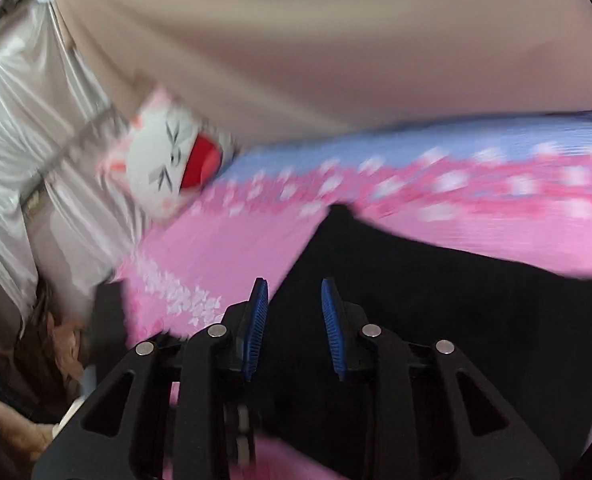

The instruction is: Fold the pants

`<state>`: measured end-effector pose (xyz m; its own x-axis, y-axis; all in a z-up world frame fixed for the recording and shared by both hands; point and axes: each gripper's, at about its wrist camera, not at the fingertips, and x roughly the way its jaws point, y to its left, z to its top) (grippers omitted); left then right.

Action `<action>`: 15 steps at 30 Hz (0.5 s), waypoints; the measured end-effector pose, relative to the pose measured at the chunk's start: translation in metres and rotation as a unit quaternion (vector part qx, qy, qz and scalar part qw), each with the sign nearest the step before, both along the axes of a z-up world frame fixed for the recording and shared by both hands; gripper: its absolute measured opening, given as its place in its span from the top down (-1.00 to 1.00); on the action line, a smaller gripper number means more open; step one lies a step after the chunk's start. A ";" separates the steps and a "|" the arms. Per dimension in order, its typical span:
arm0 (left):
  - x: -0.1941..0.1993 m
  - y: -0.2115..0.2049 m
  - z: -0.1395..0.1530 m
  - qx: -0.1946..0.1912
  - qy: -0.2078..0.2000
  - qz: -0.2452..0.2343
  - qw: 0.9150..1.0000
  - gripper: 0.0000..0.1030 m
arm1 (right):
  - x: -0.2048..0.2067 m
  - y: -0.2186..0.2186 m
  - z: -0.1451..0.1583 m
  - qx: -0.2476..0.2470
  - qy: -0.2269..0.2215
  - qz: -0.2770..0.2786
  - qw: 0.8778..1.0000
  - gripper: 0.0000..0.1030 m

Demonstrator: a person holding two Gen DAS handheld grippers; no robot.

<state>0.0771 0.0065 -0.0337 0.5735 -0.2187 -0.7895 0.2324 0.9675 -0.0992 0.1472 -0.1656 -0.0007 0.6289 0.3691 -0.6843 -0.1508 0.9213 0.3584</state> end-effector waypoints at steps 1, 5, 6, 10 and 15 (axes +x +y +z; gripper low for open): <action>0.001 0.001 -0.001 -0.004 0.003 0.000 1.000 -0.90 | 0.026 0.002 -0.014 -0.008 0.019 -0.009 1.000 0.48; 0.003 0.005 -0.003 -0.005 -0.005 0.007 1.000 -0.90 | 0.088 -0.013 -0.047 0.018 0.058 -0.043 0.997 0.84; 0.003 0.005 -0.003 -0.007 -0.004 0.004 1.000 -0.90 | 0.087 -0.018 -0.042 0.028 0.054 -0.048 0.997 0.84; 0.006 0.008 -0.009 -0.025 0.007 -0.007 1.000 -0.90 | 0.062 -0.025 -0.020 -0.006 -0.023 -0.076 0.997 0.65; 0.010 0.005 -0.010 -0.037 0.018 -0.007 0.999 -0.90 | 0.051 -0.051 -0.022 -0.004 0.008 -0.117 0.993 0.60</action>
